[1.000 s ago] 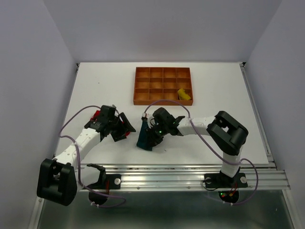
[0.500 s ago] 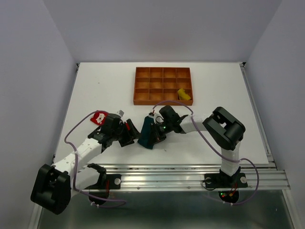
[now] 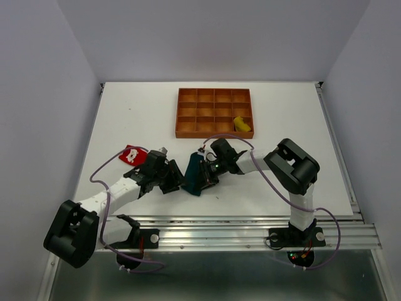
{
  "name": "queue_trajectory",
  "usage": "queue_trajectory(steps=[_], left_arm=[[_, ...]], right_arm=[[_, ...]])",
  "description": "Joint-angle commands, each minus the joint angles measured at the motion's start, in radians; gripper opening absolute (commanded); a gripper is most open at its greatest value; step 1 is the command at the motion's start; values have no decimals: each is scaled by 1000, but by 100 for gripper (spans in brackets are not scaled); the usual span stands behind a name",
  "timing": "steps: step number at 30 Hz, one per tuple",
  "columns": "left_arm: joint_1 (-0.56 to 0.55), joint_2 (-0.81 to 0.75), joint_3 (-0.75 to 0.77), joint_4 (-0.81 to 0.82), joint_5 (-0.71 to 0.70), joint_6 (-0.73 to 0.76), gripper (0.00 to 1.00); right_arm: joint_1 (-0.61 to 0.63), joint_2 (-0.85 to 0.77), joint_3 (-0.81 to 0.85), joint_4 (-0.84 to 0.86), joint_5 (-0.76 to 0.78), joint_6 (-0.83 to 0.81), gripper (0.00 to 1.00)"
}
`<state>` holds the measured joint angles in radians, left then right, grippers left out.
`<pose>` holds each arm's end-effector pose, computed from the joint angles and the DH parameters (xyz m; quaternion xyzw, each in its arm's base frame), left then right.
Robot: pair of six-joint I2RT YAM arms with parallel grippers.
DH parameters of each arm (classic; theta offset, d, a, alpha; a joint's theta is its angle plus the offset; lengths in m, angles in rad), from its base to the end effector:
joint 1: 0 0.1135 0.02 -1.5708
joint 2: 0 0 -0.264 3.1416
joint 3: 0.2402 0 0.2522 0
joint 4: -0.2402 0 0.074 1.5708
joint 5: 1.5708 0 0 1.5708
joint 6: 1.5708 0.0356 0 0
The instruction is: Roll the socks
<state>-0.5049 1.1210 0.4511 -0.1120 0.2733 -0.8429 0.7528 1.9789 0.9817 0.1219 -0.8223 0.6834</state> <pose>0.1803 -0.1106 0.1699 -0.1022 0.9104 -0.3359 0.2190 0.2529 0.2727 0.1072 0.1660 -0.8566 -0.4885 0.0120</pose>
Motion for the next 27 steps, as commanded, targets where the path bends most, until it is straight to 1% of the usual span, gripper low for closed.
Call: queue_trajectory(steps=[1,3,11,16,18,20,21,22,23,25,26,27], left_arm=[[-7,42,-5,40,-45,4,60],[-7,72,8,41,-40,11,58],[-9,120,8,61,-42,25,57],[-18,164,23,86,-46,22,49],[-23,175,29,87,-54,22,42],[-24,191,34,86,-65,16,33],[-24,194,34,86,-68,10,17],[-24,197,40,80,-69,5,7],[-27,197,43,74,-72,-7,0],[-29,200,55,37,-88,-30,0],[-29,206,76,17,-85,-30,0],[-30,220,92,-33,-86,-35,0]], right_arm=[[-4,26,6,-11,18,7,1],[-4,28,8,-13,25,7,1],[-4,34,12,-13,23,10,1],[-4,40,14,-14,15,-1,2],[-4,40,14,-16,14,-7,4],[-4,38,15,-22,15,-22,7],[-4,31,17,-24,20,-28,8],[-4,28,20,-43,25,-60,10],[-4,21,25,-57,47,-76,18],[-4,-3,35,-74,66,-137,25],[-4,-15,37,-80,78,-151,37],[-4,-28,38,-82,83,-168,41]])
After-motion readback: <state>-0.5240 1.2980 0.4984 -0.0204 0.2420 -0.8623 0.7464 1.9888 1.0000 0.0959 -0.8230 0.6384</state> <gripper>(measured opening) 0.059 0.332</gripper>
